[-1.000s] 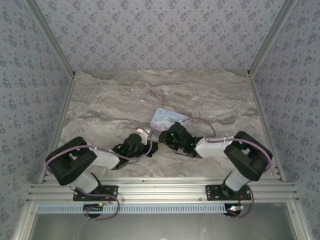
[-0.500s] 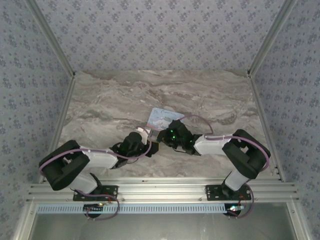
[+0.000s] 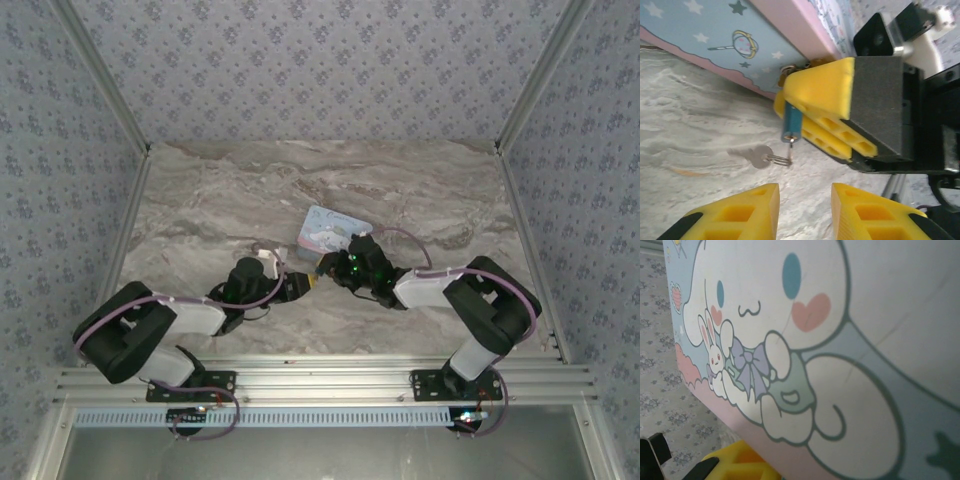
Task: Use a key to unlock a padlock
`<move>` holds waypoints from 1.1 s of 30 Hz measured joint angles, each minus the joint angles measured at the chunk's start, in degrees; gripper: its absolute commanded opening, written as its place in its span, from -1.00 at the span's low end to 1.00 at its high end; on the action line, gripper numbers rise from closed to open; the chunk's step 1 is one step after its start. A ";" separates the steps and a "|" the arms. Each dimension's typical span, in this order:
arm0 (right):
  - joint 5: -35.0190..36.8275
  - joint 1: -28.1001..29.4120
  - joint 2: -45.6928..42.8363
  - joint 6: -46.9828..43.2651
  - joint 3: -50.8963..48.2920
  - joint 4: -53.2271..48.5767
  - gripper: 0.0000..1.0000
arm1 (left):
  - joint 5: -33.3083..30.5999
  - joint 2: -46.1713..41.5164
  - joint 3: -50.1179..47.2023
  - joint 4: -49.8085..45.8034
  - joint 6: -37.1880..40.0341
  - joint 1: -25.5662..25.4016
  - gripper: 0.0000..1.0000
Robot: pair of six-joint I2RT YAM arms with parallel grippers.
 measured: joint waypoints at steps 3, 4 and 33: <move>-0.17 -0.13 0.13 0.63 0.00 0.63 -1.00 | 0.31 2.54 -0.55 5.11 -3.23 0.00 -0.35; -0.15 -0.13 0.13 0.79 0.00 0.81 -1.00 | 0.31 3.45 -0.66 6.45 -4.15 0.00 -0.34; -0.17 -0.13 0.17 1.73 0.00 1.20 -1.00 | -0.35 13.64 -0.39 18.88 -7.63 0.15 -0.41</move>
